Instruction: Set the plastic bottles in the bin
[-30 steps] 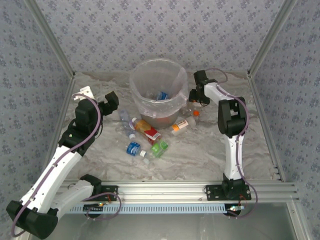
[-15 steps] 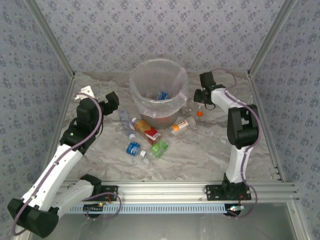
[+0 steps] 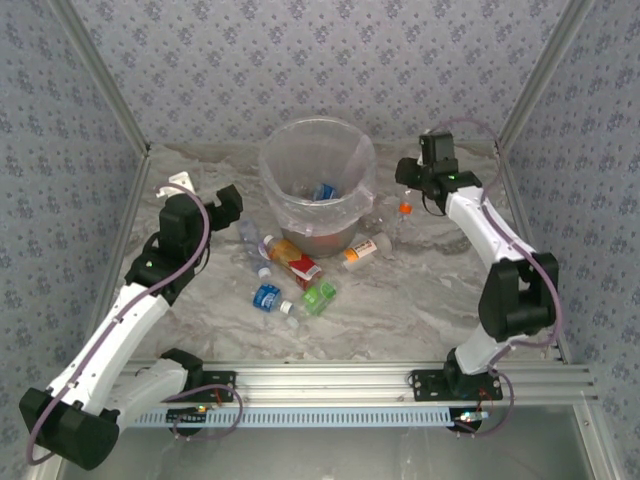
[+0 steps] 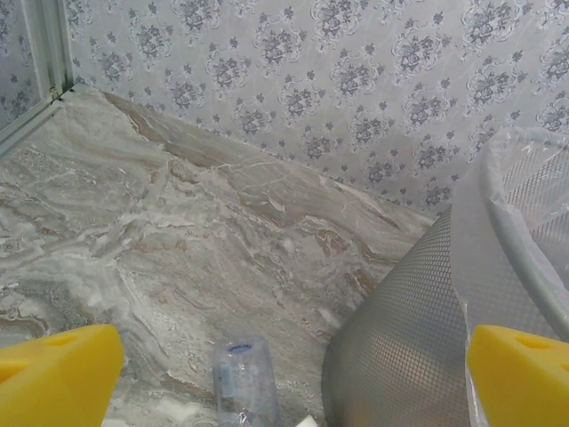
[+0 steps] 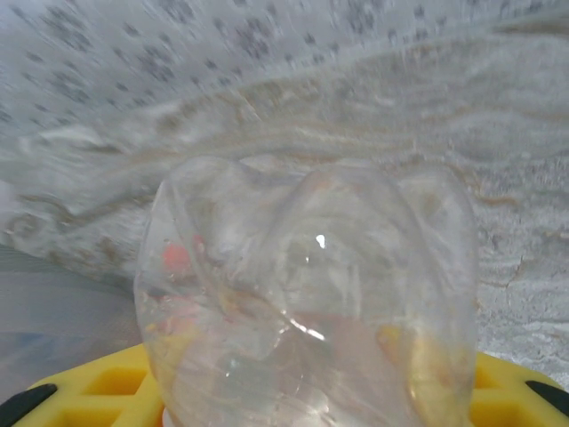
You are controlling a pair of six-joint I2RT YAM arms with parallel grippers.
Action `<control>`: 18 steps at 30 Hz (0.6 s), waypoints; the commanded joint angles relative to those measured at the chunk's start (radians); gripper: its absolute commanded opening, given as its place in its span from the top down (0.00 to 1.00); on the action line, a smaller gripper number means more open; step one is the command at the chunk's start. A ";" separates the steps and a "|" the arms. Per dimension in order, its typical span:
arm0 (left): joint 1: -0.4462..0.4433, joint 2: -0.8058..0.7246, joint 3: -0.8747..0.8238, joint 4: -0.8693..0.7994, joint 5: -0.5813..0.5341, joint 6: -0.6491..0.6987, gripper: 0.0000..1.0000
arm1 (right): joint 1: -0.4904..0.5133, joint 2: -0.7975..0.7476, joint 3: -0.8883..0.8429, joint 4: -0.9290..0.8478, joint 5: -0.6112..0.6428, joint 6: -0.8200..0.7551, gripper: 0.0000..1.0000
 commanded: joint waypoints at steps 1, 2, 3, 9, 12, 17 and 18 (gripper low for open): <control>0.005 0.004 -0.003 0.036 0.020 0.007 0.01 | 0.015 -0.112 -0.002 0.043 -0.056 0.009 0.49; 0.005 0.005 -0.003 0.036 0.023 0.007 0.00 | 0.021 -0.135 0.003 0.046 -0.068 0.005 0.49; 0.005 0.007 -0.002 0.038 0.029 0.007 0.00 | 0.029 -0.157 0.008 0.052 -0.085 -0.001 0.49; 0.007 0.028 0.005 0.053 0.061 -0.009 0.01 | 0.087 -0.232 0.057 0.060 -0.129 -0.053 0.47; 0.007 0.041 0.014 0.049 0.084 -0.010 0.01 | 0.115 -0.235 0.105 0.051 -0.165 -0.069 0.47; 0.006 0.056 0.030 0.042 0.100 -0.019 0.00 | 0.183 -0.213 0.175 0.052 -0.222 -0.141 0.46; 0.006 0.057 0.030 0.043 0.100 -0.022 0.00 | 0.195 -0.203 0.191 0.055 -0.235 -0.152 0.46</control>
